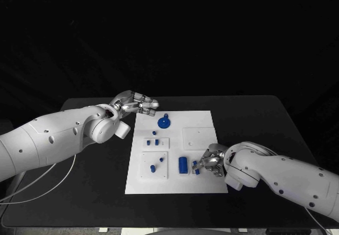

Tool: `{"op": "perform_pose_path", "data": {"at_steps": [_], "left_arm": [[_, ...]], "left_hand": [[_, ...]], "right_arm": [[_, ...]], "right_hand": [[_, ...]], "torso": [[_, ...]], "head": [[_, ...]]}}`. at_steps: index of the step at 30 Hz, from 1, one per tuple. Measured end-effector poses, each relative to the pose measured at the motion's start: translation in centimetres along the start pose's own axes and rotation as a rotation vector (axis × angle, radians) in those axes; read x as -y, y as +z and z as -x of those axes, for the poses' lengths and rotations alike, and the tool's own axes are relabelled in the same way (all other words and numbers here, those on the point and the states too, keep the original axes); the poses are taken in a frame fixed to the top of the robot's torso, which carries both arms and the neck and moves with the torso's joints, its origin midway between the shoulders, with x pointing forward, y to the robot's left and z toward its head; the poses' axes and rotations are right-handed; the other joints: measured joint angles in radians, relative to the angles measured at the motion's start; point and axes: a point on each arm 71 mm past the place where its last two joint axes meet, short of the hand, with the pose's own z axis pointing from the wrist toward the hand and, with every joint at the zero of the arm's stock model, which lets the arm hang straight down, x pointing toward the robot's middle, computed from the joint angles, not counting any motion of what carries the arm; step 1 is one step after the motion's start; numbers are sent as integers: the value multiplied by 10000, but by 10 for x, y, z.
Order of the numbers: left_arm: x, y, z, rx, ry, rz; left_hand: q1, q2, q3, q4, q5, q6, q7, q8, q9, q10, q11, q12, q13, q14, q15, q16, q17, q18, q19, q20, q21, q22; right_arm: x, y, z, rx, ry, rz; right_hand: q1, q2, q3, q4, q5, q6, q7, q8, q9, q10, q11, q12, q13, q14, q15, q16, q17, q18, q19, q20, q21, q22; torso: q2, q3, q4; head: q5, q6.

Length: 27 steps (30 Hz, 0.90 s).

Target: Assemble the parts on the task board

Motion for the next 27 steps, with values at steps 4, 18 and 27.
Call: {"op": "perform_pose_path", "data": {"at_steps": [4,18,27], "left_arm": [[0,0,0,-16,3,26],[-2,1,-1,-89,18,119],[-3,1,-2,-105,30,148]], "left_hand": [[0,0,0,0,0,0,0,0,0,0,0,0,0,0,0,0,0,0,0,0,0,0],[0,0,-9,60,0,0,0,0,-2,0,0,0,0,0,0,0,0,0,0,0,0,2],[0,0,-8,60,0,0,0,0,-3,0,0,0,0,0,0,0,0,0,0,0,0,2]], "right_arm": [[0,1,0,8,-22,-5],[-3,2,2,93,-158,16],[-4,3,3,97,-240,21]], "right_hand": [[61,-61,-78,241,-268,60,-15,0,0,36,-34,0,0,-1,0,0,0,0,0,0,0,0],[232,-232,-688,899,-489,125,-12,3,12,53,-18,-1,-20,-1,1,1,46,0,0,0,1,-2],[311,-312,-766,1042,-757,125,-11,23,13,53,-17,-1,-35,-2,1,1,45,0,0,0,1,-2]], "torso": [[0,-6,-1],[1,-3,0],[1,6,-7]], "head": [[28,-10],[111,-36],[158,-58]]}}
